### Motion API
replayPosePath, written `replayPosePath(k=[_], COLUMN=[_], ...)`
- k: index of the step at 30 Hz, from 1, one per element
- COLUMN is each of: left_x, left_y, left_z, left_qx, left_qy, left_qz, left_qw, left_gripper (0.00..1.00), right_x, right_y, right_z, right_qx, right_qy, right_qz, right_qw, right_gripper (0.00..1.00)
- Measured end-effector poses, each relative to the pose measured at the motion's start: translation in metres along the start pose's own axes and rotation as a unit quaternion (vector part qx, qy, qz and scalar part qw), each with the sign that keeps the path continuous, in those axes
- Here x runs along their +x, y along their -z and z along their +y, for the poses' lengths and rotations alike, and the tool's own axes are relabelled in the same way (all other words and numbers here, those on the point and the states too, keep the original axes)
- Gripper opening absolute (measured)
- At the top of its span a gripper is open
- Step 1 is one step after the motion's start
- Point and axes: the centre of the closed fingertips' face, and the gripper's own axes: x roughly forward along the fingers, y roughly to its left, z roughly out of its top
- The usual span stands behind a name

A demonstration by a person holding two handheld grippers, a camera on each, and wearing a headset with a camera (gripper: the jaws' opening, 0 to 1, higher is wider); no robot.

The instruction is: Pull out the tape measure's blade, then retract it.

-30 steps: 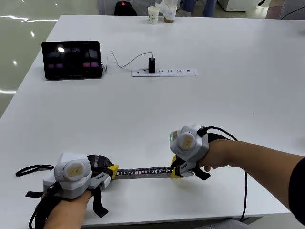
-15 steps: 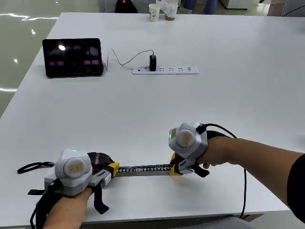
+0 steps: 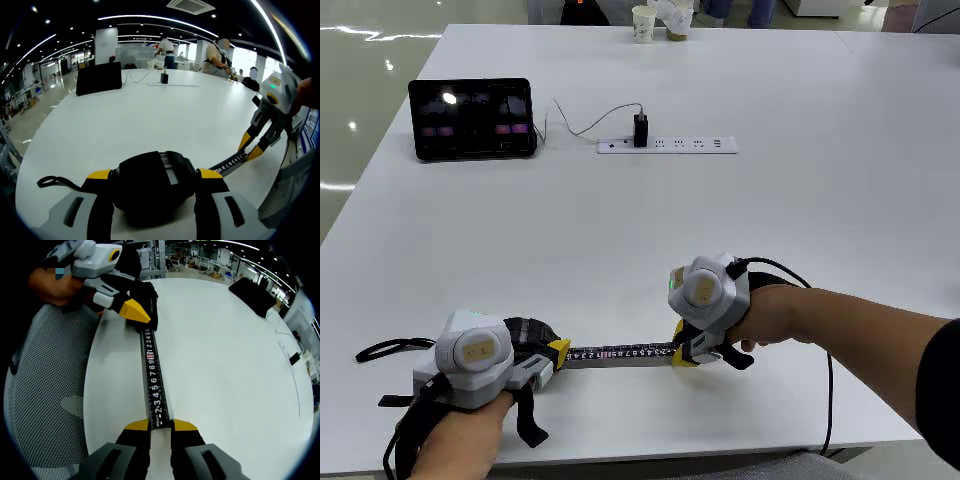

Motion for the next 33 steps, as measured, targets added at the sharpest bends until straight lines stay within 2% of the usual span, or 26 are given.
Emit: replayPosePath(k=[13,25,33], left_x=[-0.001,-0.001,-0.001], left_y=[-0.001,-0.002,-0.001], left_z=[-0.001,-0.001,0.000], left_qx=[0.005,-0.002,-0.002], left_qy=[0.000,0.005,0.006], left_qz=[0.000,-0.002,-0.002], left_qw=[1.0000,1.0000,1.0000], left_gripper=[0.60,0.60,0.60], right_x=[0.000,0.002,0.003], right_y=[-0.004,-0.009,-0.013], right_z=[0.001,0.002,0.002], right_qx=[0.000,-0.009,-0.002], right_qy=[-0.001,-0.002,-0.001], right_qz=[-0.001,-0.006,-0.007], right_qw=[1.0000,0.9999,1.0000], right_gripper=[0.11,0.11,0.11])
